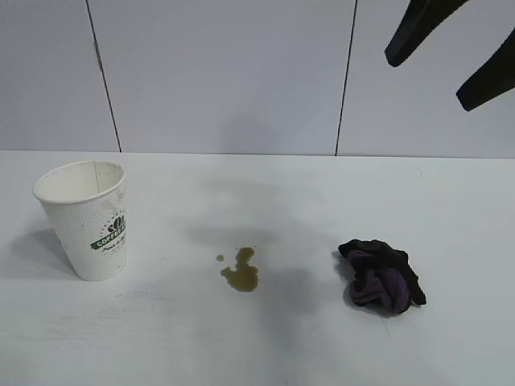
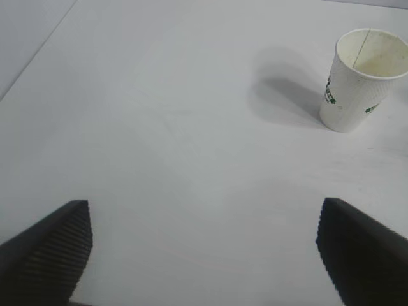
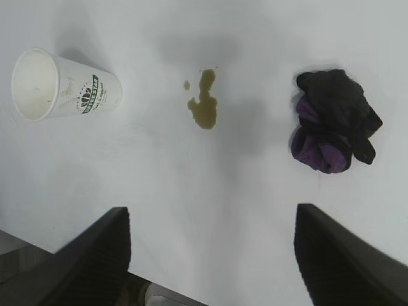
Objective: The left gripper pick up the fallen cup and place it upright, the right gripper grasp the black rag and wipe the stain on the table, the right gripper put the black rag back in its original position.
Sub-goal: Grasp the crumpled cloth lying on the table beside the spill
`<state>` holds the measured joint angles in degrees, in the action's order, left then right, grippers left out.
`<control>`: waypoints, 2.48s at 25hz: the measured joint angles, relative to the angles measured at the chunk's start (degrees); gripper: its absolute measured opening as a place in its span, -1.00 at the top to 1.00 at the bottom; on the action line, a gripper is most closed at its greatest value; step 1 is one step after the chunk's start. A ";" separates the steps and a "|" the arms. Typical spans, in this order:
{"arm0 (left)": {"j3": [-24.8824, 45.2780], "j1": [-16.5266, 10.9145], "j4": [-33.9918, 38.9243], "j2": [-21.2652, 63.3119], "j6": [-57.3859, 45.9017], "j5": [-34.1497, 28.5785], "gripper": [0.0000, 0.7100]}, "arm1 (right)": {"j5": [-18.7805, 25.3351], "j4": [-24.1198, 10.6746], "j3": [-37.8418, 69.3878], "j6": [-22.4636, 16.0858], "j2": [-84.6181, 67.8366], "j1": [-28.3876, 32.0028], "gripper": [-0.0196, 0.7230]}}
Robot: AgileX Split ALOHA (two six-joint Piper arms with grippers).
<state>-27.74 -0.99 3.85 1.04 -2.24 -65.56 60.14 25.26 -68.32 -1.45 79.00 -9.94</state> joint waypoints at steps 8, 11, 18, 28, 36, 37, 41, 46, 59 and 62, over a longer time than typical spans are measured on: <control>0.22 1.33 0.05 -0.05 0.00 0.68 -0.94 | -1.62 -0.05 0.00 3.70 0.00 0.00 -0.36; 0.22 1.33 0.05 -0.05 0.00 0.84 -0.94 | -1.59 -0.65 0.00 7.12 0.97 0.00 -0.30; 0.22 1.33 0.05 -0.05 0.00 0.84 -0.94 | -0.22 -5.02 0.00 8.07 11.07 0.00 -0.27; 0.22 1.33 0.05 -0.05 0.00 0.84 -0.94 | -6.47 -8.15 0.00 8.82 23.38 0.00 -0.27; 0.22 1.33 0.05 -0.05 0.00 0.84 -0.94 | -11.47 -10.52 0.00 10.07 29.23 -3.75 -0.27; 0.22 1.33 0.05 -0.05 0.00 0.84 -0.94 | -11.96 -11.07 0.00 10.07 29.75 -4.22 -0.27; 0.22 1.33 0.05 -0.05 0.00 0.84 -0.94 | -12.78 -14.01 0.00 8.78 31.90 -4.57 -0.28; 0.22 1.33 0.05 -0.05 0.00 0.84 -0.94 | -14.29 -15.88 0.00 7.43 34.10 -4.57 -0.28; 0.22 1.33 0.05 -0.05 -0.07 0.84 -0.94 | -17.04 -15.83 -0.06 4.48 35.46 -4.60 0.61; 0.22 1.33 0.05 -0.05 -0.07 0.84 -0.94 | -16.60 -13.19 -0.51 4.91 32.82 -4.60 0.61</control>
<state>-27.52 0.34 3.90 0.99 -2.32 -64.73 43.54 12.07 -68.83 3.46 111.81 -14.54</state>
